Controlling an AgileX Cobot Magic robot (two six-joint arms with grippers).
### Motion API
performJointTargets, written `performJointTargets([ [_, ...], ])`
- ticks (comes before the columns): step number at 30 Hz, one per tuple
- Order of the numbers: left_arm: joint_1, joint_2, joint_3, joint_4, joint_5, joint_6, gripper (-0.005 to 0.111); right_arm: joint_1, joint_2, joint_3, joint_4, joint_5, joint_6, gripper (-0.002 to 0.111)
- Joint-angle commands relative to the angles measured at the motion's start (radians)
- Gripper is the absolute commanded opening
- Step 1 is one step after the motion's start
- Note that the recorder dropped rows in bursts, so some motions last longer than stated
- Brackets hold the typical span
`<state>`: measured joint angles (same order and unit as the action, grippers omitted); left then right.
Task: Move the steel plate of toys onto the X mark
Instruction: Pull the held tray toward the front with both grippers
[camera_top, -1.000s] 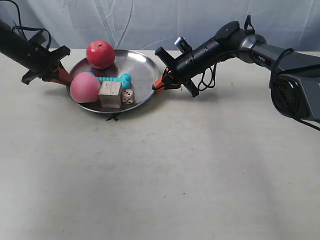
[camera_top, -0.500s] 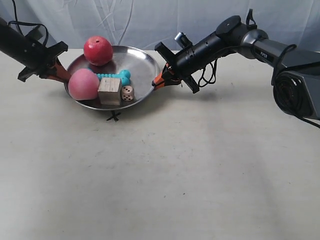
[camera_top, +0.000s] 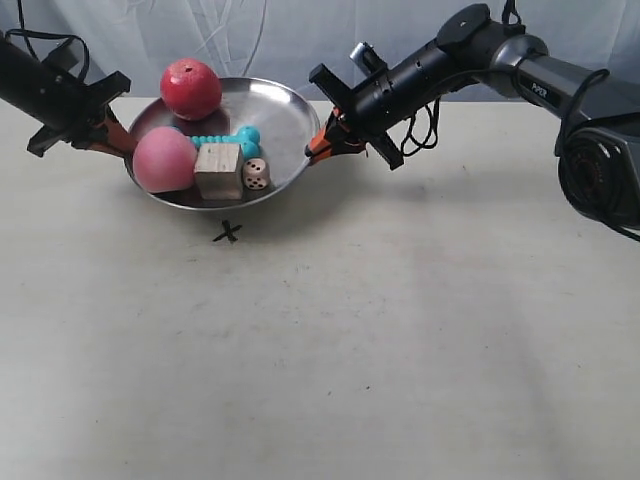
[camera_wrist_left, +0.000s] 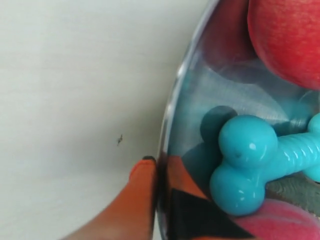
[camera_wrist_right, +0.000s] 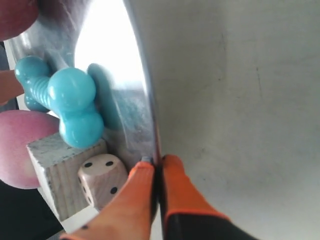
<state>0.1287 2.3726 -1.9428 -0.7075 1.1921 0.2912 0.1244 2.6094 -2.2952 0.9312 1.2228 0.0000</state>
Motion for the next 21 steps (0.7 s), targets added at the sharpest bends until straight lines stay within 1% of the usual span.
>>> performJointTargets([
  [1, -0.012, -0.023, 0.022, -0.026, 0.029, 0.004, 0.0, 0.005, -0.032, -0.001, 0.006, -0.002, 0.0, -0.001],
  [8, -0.012, -0.024, 0.088, -0.022, 0.029, 0.004, 0.0, 0.021, -0.032, -0.001, -0.048, -0.002, 0.018, -0.001],
  [21, -0.012, -0.076, 0.11, -0.022, 0.029, 0.015, 0.0, 0.038, -0.036, -0.001, -0.052, -0.002, 0.026, -0.001],
])
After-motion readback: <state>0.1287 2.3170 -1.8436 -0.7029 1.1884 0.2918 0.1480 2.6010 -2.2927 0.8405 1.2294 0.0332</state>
